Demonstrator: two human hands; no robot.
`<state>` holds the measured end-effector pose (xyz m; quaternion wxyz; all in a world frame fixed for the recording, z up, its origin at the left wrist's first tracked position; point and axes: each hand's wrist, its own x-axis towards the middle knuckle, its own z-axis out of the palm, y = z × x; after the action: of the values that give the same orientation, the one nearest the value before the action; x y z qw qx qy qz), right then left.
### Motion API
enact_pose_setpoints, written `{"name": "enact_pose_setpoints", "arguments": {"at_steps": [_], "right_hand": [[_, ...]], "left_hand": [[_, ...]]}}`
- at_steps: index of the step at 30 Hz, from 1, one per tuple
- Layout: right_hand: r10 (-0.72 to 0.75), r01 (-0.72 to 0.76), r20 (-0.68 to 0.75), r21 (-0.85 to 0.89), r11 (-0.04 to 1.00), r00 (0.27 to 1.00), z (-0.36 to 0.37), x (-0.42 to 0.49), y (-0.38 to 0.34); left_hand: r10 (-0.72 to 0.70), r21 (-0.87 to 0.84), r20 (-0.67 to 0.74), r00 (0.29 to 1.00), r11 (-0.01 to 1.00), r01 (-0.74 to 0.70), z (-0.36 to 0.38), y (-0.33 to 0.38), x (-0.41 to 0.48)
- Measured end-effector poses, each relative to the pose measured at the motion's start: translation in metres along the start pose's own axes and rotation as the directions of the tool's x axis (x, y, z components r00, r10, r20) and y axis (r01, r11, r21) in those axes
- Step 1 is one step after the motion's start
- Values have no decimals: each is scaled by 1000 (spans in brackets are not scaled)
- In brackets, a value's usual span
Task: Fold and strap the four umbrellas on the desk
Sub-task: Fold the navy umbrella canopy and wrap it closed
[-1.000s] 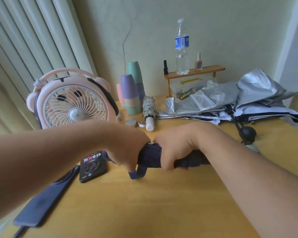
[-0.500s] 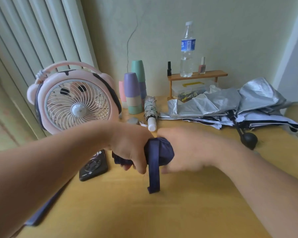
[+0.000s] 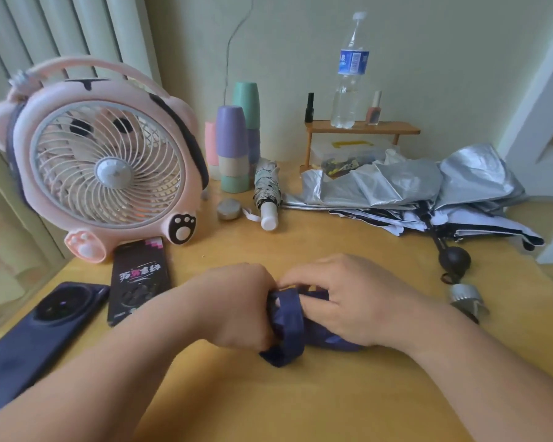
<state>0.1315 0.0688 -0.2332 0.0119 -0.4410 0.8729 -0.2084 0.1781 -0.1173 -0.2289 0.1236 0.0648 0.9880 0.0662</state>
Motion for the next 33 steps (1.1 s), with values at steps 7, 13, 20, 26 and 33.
{"name": "enact_pose_setpoints", "arguments": {"at_steps": [7,13,20,26,33], "right_hand": [[-275,292,-203,58,955,940,35,1,-6],[-248,364,-397,252,897,884,44,10,-1],[-300,420,-520,127,899,799,27,7,-3],[64,261,-488,569,780,871,6,-2,-15],[131,31,-73,955,295,989,-3,0,-7]], "left_hand": [[92,-462,470,878,873,156,-10,-30,6],[132,-587,529,838,770,250,-5,-41,9],[98,-835,403,910,446,322,8,-46,5],[86,-927,303,949,260,272,7,-45,-1],[93,-972,236,967,35,233,11,-46,0]]}}
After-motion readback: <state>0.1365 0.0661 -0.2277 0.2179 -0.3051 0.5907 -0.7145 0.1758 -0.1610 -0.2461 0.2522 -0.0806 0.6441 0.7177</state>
